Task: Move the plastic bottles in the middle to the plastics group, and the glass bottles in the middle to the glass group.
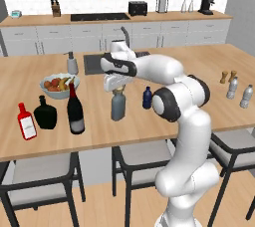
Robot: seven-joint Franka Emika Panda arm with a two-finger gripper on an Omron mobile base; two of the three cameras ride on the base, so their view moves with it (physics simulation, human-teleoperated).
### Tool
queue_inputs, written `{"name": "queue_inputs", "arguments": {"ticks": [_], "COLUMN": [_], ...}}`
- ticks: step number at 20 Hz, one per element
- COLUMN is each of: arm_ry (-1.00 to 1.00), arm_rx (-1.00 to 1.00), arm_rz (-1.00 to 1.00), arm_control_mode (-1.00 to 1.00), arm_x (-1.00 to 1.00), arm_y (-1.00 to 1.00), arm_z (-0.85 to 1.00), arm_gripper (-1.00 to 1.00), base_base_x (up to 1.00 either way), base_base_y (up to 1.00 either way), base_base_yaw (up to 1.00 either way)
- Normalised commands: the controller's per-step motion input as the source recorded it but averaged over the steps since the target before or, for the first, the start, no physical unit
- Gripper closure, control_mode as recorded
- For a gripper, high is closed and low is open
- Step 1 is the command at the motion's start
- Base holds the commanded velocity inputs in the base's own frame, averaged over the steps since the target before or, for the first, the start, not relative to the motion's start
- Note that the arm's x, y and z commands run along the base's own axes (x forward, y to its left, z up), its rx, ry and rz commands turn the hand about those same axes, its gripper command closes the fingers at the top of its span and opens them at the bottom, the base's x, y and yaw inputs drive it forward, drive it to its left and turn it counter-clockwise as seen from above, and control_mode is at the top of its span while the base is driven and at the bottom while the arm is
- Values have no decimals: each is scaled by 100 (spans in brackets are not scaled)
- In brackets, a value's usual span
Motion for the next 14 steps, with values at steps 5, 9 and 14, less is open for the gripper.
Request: {"name": "queue_inputs", "arguments": {"ticks": [5,9,14], "arm_ry": [0,0,0], "arm_rx": [3,4,3], "arm_rz": [21,16,15], "arm_control_mode": [-100,-100,-100], "arm_x": [4,1,3], "arm_y": [47,64,63], "arm_z": [0,-4,-11], "arm_gripper": [100,100,100], "base_base_x": [0,0,0], "base_base_y": [0,0,0], "base_base_yaw": [0,0,0]}}
